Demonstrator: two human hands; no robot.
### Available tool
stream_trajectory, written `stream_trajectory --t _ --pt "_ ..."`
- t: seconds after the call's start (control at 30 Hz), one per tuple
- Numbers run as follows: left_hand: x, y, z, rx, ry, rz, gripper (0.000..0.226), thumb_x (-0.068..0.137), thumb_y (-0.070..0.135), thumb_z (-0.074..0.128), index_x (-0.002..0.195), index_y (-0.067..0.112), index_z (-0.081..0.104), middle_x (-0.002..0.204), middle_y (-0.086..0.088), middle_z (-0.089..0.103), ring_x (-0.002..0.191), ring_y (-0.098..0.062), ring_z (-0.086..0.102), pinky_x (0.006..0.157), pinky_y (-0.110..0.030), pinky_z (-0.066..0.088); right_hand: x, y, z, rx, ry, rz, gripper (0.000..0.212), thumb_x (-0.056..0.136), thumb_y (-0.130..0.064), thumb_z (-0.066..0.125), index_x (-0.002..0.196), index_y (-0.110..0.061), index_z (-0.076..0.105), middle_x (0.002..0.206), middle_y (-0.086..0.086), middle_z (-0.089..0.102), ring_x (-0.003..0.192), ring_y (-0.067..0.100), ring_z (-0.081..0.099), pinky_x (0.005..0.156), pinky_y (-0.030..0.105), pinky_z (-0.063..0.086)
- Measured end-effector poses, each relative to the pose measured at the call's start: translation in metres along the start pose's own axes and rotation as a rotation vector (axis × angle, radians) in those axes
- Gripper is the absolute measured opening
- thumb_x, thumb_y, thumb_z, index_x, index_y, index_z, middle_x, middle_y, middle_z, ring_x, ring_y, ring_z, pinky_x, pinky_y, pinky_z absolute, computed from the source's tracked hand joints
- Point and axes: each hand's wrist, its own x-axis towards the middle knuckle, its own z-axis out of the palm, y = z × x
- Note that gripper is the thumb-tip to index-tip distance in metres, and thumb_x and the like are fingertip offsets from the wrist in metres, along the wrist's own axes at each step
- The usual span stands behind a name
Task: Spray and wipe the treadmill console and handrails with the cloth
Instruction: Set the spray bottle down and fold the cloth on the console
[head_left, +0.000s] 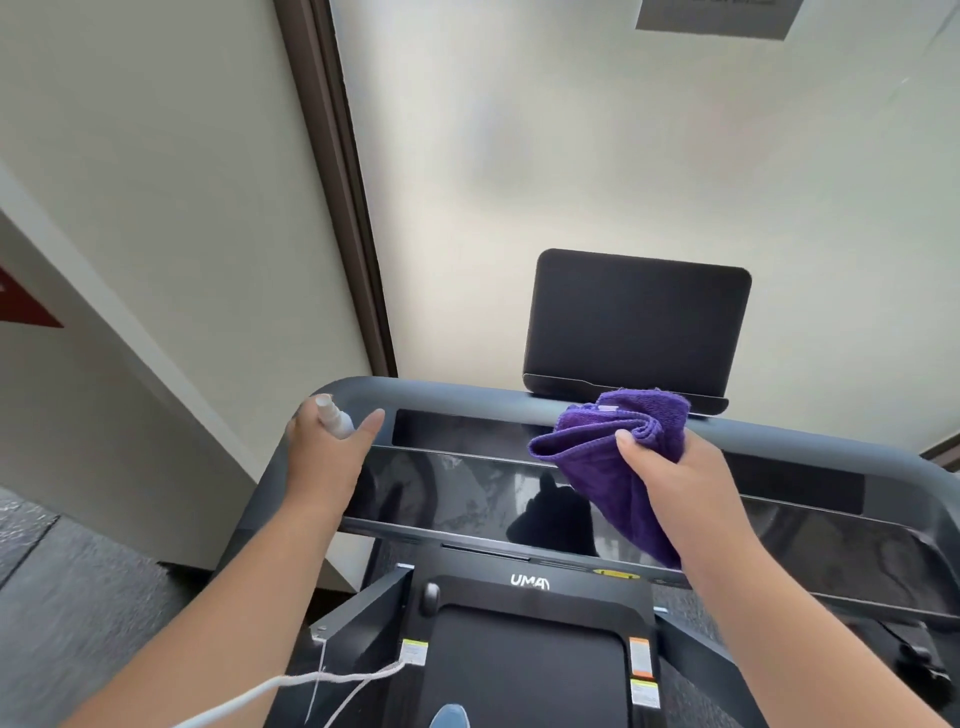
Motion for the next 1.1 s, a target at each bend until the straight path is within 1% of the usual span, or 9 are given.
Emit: stream_trajectory --t 0.17,0.3,0.37,0.43,0.6,0.67,0.77,0.83,1.1 --pt "-0.016 0.024 -0.011 0.030 0.138 0.038 0.100 0.089 0.043 0.086 0.166 0.012 0.030 0.164 -0.019 0.031 0.151 -0.031 0.036 0.121 -0.044 0.035 0.005 0.000 -0.026 0.002 -0.076 0.005 0.010 0.100 -0.018 0.068 0.101 -0.022 0.077 0.087 -0.006 0.080 0.086 0.016 0.077 0.076 0.029 0.062" --pt "-0.055 0.051 -0.007 0.062 0.398 0.306 0.069 0.093 0.032 0.082 0.147 0.000 0.052 0.150 -0.023 0.049 0.142 -0.035 0.043 0.115 -0.038 0.036 0.012 0.003 -0.048 0.005 -0.150 -0.003 0.011 0.098 -0.013 0.069 0.098 -0.020 0.078 0.089 0.001 0.081 0.092 0.026 0.077 0.083 0.039 0.062" --pt "-0.087 0.076 0.013 0.094 0.298 0.557 0.045 0.095 0.032 0.079 0.127 0.004 0.064 0.128 -0.010 0.060 0.122 -0.024 0.052 0.107 -0.029 0.039 0.016 0.003 -0.059 0.015 -0.224 -0.005 0.013 0.097 -0.010 0.070 0.098 -0.020 0.078 0.091 0.006 0.081 0.094 0.032 0.077 0.088 0.049 0.062" --pt "-0.115 0.096 0.047 0.083 -0.051 0.640 0.039 0.096 0.038 0.077 0.125 0.014 0.066 0.122 0.004 0.061 0.112 -0.011 0.056 0.103 -0.027 0.047 0.021 0.001 -0.071 0.025 -0.317 -0.031 0.018 0.095 -0.005 0.070 0.102 -0.020 0.078 0.096 0.010 0.081 0.097 0.035 0.076 0.090 0.052 0.061" --pt "-0.145 0.130 0.115 -0.103 -0.808 0.324 0.104 0.095 0.026 0.082 0.170 0.043 0.011 0.145 0.032 0.045 0.125 0.009 0.058 0.110 -0.022 0.050 0.035 0.001 -0.098 0.051 -0.540 -0.077 0.025 0.095 0.004 0.068 0.115 -0.010 0.076 0.112 0.019 0.077 0.109 0.039 0.073 0.099 0.056 0.057" --pt "-0.144 0.134 0.126 -0.074 -0.946 0.379 0.103 0.094 0.013 0.083 0.170 0.040 0.019 0.146 0.027 0.054 0.119 0.003 0.066 0.107 -0.026 0.056 0.041 0.005 -0.108 0.063 -0.549 -0.061 0.025 0.095 0.004 0.068 0.115 -0.008 0.075 0.112 0.022 0.076 0.109 0.044 0.072 0.101 0.062 0.055" --pt "-0.141 0.137 0.137 0.056 -0.863 0.555 0.045 0.096 0.011 0.077 0.136 0.030 0.067 0.111 0.016 0.075 0.100 -0.005 0.072 0.093 -0.031 0.060 0.046 0.012 -0.119 0.027 -0.497 -0.070 0.021 0.096 0.000 0.069 0.112 -0.014 0.077 0.110 0.019 0.077 0.110 0.045 0.070 0.103 0.062 0.053" --pt "-0.139 0.139 0.139 0.082 -0.784 0.570 0.018 0.099 0.015 0.074 0.109 0.029 0.074 0.089 0.019 0.073 0.086 -0.009 0.070 0.083 -0.037 0.062 0.045 0.015 -0.125 0.005 -0.457 -0.068 0.020 0.097 -0.005 0.070 0.108 -0.021 0.078 0.108 0.013 0.078 0.110 0.041 0.072 0.102 0.056 0.056" --pt "-0.139 0.149 0.158 -0.239 -0.736 -0.113 0.018 0.109 0.032 0.059 0.114 0.019 0.071 0.103 -0.005 0.077 0.088 -0.019 0.071 0.071 -0.032 0.058 0.058 0.040 -0.118 0.303 -0.209 0.288 0.018 0.095 -0.020 0.072 0.110 -0.011 0.077 0.106 0.014 0.080 0.102 0.035 0.075 0.096 0.051 0.057"
